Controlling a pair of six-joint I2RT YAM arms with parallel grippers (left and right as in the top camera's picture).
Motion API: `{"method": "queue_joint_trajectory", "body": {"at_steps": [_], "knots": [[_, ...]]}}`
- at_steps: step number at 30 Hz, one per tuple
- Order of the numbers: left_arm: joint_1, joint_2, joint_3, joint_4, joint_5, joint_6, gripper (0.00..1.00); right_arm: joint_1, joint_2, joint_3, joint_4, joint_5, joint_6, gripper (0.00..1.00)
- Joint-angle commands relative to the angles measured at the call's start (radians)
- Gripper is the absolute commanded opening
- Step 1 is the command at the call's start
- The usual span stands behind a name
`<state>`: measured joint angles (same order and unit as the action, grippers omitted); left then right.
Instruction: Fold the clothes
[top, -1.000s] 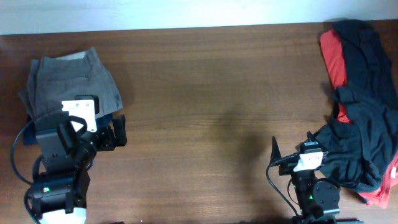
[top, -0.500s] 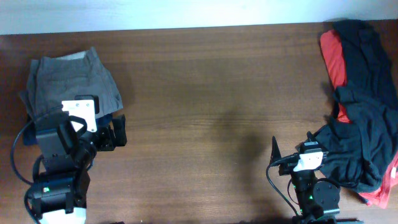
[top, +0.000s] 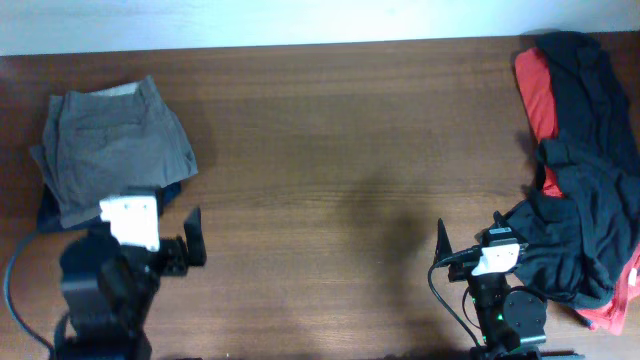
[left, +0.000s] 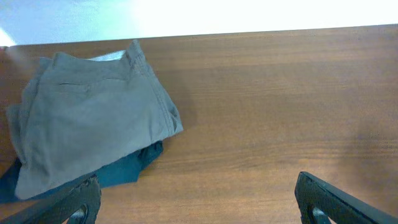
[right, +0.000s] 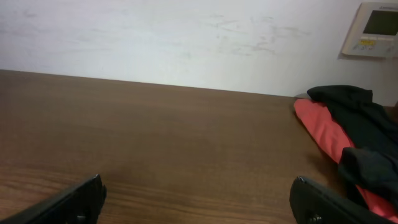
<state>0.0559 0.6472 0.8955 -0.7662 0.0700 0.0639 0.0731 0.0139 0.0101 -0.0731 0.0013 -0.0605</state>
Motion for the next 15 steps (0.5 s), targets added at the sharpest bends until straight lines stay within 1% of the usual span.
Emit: {"method": "queue_joint_trajectory", "body": {"at_steps": [1, 6, 7, 12, 15], "knots": [[-0.023, -0.143, -0.135, 0.053, -0.104, 0.020, 0.99, -0.009, -0.010, -0.005, -0.006, -0.005, -0.003, 0.99], [-0.023, -0.334, -0.396, 0.260, -0.076, 0.019, 1.00, -0.009, -0.010, -0.005, -0.006, -0.005, -0.002, 0.99], [-0.023, -0.407, -0.502, 0.355, -0.056, 0.019, 0.99, -0.009, -0.010, -0.005, -0.006, -0.005, -0.003, 0.99], [-0.023, -0.541, -0.719, 0.603, -0.029, 0.020, 0.99, -0.009, -0.010, -0.005, -0.006, -0.006, -0.003, 0.99], [-0.023, -0.592, -0.814, 0.767, -0.031, 0.021, 0.99, -0.009, -0.010, -0.005, -0.006, -0.006, -0.002, 0.99]]}}
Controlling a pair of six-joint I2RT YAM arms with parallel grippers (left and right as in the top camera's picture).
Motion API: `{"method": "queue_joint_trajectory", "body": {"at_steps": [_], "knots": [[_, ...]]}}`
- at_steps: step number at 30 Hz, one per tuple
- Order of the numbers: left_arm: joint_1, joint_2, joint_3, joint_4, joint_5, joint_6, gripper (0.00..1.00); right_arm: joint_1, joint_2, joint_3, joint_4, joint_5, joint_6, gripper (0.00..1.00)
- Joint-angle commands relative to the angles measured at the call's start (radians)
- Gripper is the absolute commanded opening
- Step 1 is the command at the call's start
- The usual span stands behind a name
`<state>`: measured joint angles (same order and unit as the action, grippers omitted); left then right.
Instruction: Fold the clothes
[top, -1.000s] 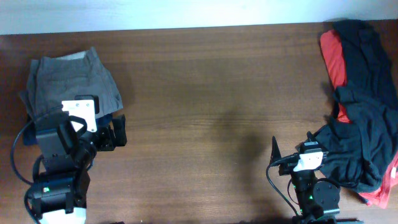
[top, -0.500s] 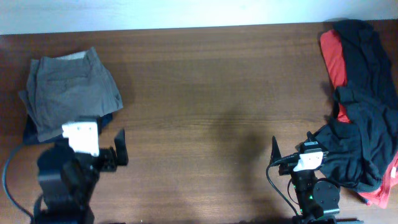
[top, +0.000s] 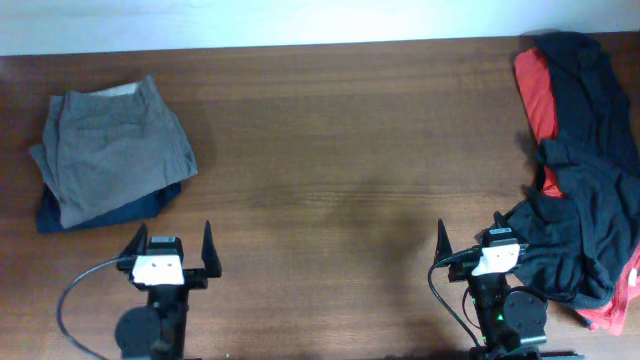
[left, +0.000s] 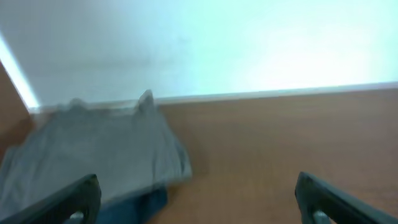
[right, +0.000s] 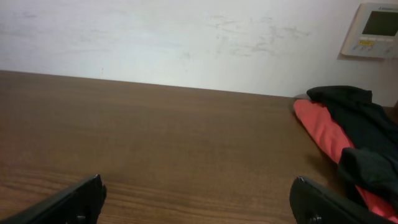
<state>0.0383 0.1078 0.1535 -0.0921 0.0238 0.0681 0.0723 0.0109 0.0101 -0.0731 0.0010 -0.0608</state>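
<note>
Folded grey shorts (top: 110, 145) lie on a folded dark blue garment (top: 95, 212) at the far left; the blurred left wrist view shows the grey shorts (left: 93, 146) ahead and to the left. A loose heap of black clothes (top: 590, 190) and red clothes (top: 533, 95) fills the right edge, and the right wrist view shows the red cloth (right: 323, 130). My left gripper (top: 171, 247) stands open and empty near the front edge, short of the stack. Beside the heap, my right gripper (top: 468, 240) is open too, with nothing between its fingers.
The brown wooden table (top: 340, 150) runs back to a white wall (right: 186, 37). A thermostat panel (right: 376, 28) hangs on that wall at the right. A black cable (top: 75, 300) loops beside the left arm's base.
My left arm has drawn back from beside the folded stack to the front edge and sits lower, its camera now looking level toward the wall. The right arm has not moved.
</note>
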Motion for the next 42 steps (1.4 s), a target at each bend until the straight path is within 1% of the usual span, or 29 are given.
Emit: {"method": "queue_joint_trajectory", "body": {"at_steps": [1, 2, 4, 9, 42], "knots": [[-0.006, -0.066, -0.094, 0.132, 0.016, 0.016, 0.99, -0.008, -0.007, -0.005, -0.006, -0.005, -0.002, 0.99], [-0.006, -0.091, -0.122, 0.166, 0.016, 0.016, 0.99, -0.008, -0.007, -0.005, -0.006, -0.005, -0.002, 0.99], [-0.006, -0.103, -0.146, 0.172, 0.018, 0.016, 0.99, -0.008, -0.007, -0.005, -0.006, -0.005, -0.002, 0.99], [-0.008, -0.103, -0.145, 0.008, 0.007, 0.015, 0.99, -0.008, -0.007, -0.005, -0.006, -0.005, -0.002, 0.99], [-0.008, -0.103, -0.145, 0.012, 0.013, 0.016, 0.99, -0.008, -0.007, -0.005, -0.006, -0.005, -0.002, 0.98]]}}
